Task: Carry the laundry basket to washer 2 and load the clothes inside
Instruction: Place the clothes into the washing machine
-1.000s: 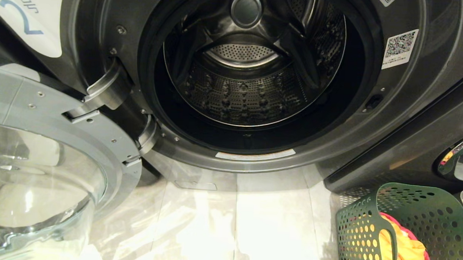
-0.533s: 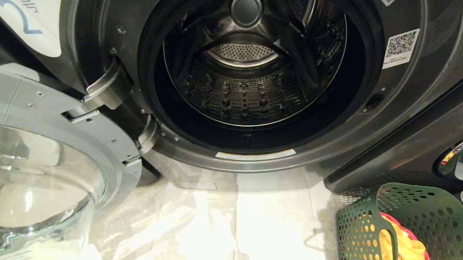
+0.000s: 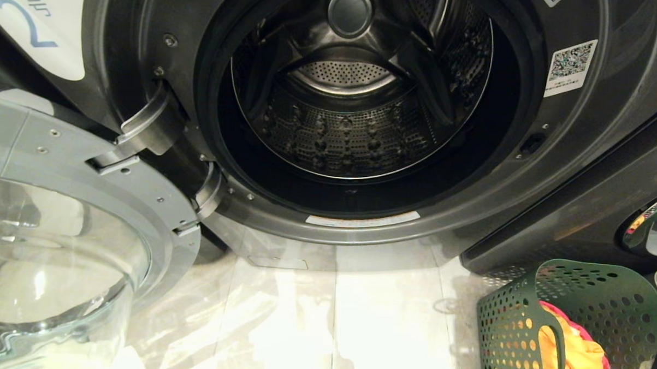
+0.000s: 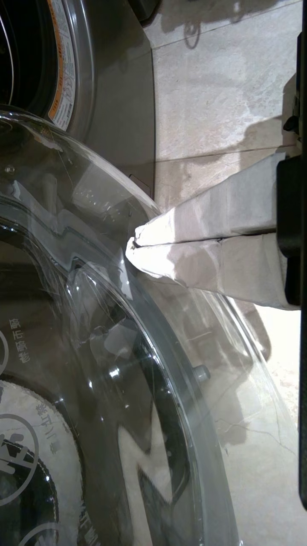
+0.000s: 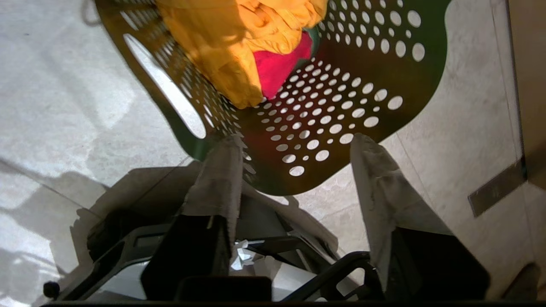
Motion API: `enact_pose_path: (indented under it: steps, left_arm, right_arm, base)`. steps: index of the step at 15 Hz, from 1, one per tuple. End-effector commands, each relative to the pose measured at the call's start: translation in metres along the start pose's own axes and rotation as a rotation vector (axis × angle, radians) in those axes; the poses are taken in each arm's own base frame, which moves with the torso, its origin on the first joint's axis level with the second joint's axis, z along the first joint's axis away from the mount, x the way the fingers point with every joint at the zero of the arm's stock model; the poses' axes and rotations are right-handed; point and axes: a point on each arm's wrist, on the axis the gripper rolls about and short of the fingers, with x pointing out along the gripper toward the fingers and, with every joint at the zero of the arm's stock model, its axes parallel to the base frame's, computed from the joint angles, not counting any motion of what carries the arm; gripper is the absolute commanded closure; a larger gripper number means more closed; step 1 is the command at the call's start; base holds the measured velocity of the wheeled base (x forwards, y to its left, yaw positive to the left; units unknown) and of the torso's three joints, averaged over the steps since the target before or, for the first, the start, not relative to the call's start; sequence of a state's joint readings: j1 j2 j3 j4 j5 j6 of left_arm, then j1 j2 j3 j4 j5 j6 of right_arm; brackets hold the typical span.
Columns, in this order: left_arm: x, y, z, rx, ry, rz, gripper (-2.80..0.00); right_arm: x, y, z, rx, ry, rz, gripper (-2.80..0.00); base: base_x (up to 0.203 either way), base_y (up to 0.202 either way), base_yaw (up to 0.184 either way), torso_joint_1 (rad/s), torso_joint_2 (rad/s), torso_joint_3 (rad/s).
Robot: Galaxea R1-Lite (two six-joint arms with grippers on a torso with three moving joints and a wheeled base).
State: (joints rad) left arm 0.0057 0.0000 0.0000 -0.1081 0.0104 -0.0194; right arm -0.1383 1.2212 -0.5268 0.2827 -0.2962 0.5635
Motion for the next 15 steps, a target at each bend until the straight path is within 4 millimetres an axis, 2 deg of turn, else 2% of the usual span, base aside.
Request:
enact_pose_path:
  steps: [1, 4, 6, 9, 12, 15]
  left_arm:
    - [0.002, 0.0, -0.011, 0.0, 0.039, 0.002, 0.0]
    - [0.002, 0.0, -0.011, 0.0, 0.039, 0.003, 0.0]
    - [0.002, 0.0, -0.011, 0.0, 0.039, 0.003, 0.0]
    - [0.002, 0.0, -0.011, 0.0, 0.039, 0.003, 0.0]
    - [0.002, 0.0, -0.011, 0.0, 0.039, 0.003, 0.0]
    - [0.002, 0.0, -0.011, 0.0, 0.039, 0.001, 0.0]
  right_arm:
    - [0.036, 0.002, 0.001, 0.042, 0.087, -0.076, -2.8]
    - [0.072, -0.007, 0.006, 0.137, 0.195, -0.097, -2.8]
    - [0.093, -0.018, 0.013, 0.183, 0.247, -0.028, -2.8]
    - [0.129, -0.035, 0.019, 0.135, 0.207, 0.116, -2.8]
    - [0.164, -0.038, 0.019, 0.066, 0.15, 0.227, -2.8]
    - [0.198, -0.039, 0.011, -0.035, 0.188, 0.292, -2.8]
  base:
    - [0.0, 0.0, 0.0, 0.0, 0.0, 0.0]
    - [0.0, 0.0, 0.0, 0.0, 0.0, 0.0]
    - [0.0, 0.0, 0.0, 0.0, 0.0, 0.0]
    - [0.0, 0.0, 0.0, 0.0, 0.0, 0.0]
    - [0.0, 0.0, 0.0, 0.0, 0.0, 0.0]
    - [0.0, 0.0, 0.0, 0.0, 0.0, 0.0]
